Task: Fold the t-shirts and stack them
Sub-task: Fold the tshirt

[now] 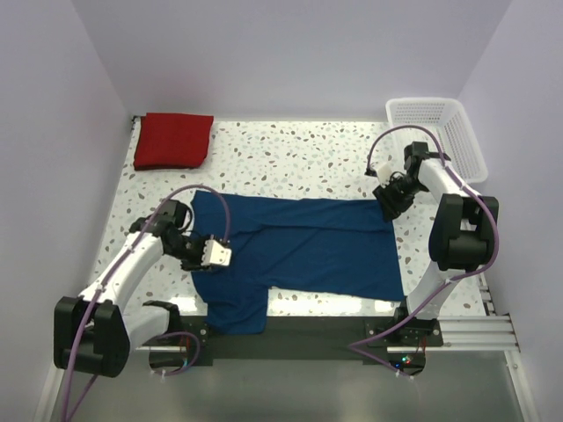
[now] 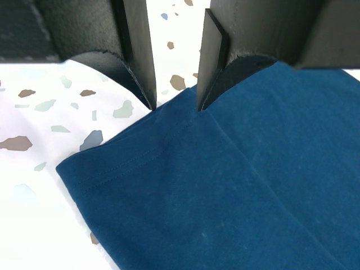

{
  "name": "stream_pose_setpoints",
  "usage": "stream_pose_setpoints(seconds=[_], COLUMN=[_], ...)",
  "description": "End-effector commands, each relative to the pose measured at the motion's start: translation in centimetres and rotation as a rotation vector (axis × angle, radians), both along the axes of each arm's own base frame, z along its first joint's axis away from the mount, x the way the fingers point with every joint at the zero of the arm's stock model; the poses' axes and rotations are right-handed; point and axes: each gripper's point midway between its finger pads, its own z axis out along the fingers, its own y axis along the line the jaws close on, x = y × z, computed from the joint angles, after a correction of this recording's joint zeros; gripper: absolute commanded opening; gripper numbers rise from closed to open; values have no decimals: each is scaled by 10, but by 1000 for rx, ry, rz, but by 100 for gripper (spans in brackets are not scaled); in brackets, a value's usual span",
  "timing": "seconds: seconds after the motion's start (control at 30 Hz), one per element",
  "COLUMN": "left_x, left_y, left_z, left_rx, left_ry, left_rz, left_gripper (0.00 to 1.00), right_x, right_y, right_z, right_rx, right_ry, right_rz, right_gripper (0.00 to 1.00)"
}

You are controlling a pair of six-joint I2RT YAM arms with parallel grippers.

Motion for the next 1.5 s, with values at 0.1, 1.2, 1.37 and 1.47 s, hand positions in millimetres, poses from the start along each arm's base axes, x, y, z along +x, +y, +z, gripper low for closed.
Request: stream_pose_setpoints(seconds=[0.1, 1.2, 1.37, 1.47], left_x=[65, 36, 129, 192], left_y=[-25, -102, -56, -10], left_z=[36, 7, 44, 55], left_rx=[-143, 37, -111, -126], left_ry=[73, 283, 179, 132], left_rz=[266, 194, 426, 605], left_gripper=[48, 38, 54, 56], right_x=[-2, 12, 32, 46], right_y=[-2, -1, -2, -2], right_z=[6, 10, 19, 21], right_rx=[-7, 0, -15, -62], right_ry=[-15, -23, -92, -144], right_rz=[16, -23, -57, -59], right_gripper=[39, 39, 40, 40])
